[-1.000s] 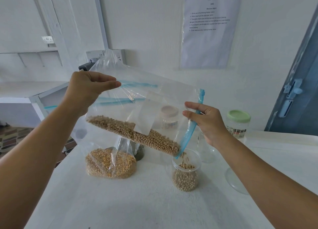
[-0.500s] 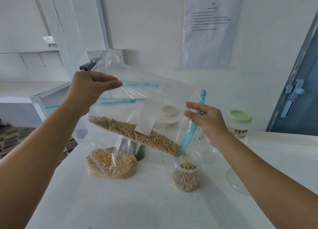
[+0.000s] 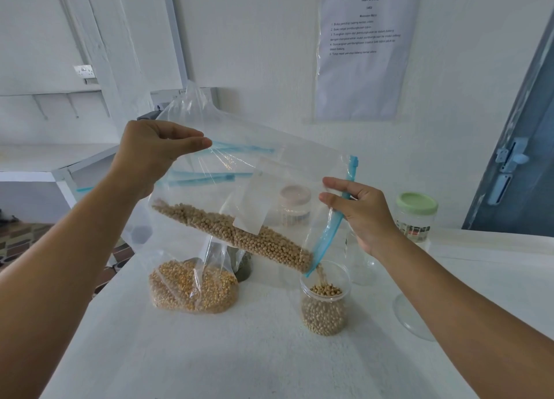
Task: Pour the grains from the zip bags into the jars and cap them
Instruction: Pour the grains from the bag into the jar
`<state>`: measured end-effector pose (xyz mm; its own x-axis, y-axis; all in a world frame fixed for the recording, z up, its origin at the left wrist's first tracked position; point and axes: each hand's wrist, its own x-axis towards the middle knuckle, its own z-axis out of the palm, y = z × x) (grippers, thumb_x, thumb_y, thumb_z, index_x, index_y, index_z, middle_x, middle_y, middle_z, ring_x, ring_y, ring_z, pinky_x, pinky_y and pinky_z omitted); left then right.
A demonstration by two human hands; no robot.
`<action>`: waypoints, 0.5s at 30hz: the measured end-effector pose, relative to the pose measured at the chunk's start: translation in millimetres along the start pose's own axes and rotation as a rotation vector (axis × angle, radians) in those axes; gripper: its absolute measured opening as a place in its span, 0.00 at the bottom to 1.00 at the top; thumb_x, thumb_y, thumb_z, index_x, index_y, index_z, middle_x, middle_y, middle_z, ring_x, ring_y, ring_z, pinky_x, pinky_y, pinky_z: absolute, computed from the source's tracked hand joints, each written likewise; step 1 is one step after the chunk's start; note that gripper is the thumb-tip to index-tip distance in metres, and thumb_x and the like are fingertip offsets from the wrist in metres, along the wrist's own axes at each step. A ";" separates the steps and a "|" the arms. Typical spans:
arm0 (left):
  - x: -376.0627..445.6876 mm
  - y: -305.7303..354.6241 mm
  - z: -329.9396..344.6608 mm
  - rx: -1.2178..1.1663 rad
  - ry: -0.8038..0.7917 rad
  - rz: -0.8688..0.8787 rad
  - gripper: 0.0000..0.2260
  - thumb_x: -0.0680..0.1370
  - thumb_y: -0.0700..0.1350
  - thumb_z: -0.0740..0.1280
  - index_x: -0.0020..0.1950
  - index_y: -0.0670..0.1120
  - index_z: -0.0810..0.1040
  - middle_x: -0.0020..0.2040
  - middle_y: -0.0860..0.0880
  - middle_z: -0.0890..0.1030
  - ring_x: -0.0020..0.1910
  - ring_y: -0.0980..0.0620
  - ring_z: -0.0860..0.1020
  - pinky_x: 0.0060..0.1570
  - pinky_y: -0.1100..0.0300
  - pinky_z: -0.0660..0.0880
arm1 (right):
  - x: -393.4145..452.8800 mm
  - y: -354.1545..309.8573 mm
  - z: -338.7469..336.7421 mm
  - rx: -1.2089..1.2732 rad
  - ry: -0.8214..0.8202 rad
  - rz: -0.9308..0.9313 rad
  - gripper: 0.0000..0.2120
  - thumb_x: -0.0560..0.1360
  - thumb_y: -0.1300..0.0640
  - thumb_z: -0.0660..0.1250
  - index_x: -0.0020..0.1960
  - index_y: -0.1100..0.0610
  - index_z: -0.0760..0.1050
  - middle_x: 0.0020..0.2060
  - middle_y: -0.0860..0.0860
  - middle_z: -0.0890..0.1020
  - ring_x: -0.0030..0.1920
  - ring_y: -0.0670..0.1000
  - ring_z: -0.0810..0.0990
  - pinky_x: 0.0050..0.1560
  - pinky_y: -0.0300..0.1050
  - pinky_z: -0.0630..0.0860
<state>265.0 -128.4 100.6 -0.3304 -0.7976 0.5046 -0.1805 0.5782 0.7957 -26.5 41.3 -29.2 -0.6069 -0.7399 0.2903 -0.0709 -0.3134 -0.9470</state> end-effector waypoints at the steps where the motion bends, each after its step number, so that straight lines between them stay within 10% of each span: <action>1: 0.3 0.6 -0.3 0.000 0.001 0.000 0.10 0.71 0.49 0.80 0.49 0.48 0.88 0.45 0.55 0.87 0.41 0.64 0.82 0.43 0.69 0.74 | 0.0 0.3 -0.1 0.002 0.000 0.001 0.14 0.71 0.60 0.80 0.56 0.49 0.87 0.56 0.43 0.86 0.52 0.45 0.83 0.56 0.38 0.79; 15: -1.0 1.3 1.2 -0.005 -0.009 0.003 0.09 0.70 0.49 0.80 0.48 0.48 0.88 0.42 0.56 0.87 0.39 0.63 0.82 0.43 0.69 0.74 | -3.3 0.2 -2.8 -0.002 -0.001 -0.006 0.15 0.72 0.60 0.80 0.58 0.51 0.87 0.58 0.44 0.86 0.55 0.41 0.84 0.59 0.39 0.80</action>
<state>264.1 -126.7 100.7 -0.3396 -0.7944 0.5036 -0.1753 0.5795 0.7959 -26.7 45.4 -30.8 -0.6054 -0.7386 0.2965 -0.0762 -0.3171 -0.9453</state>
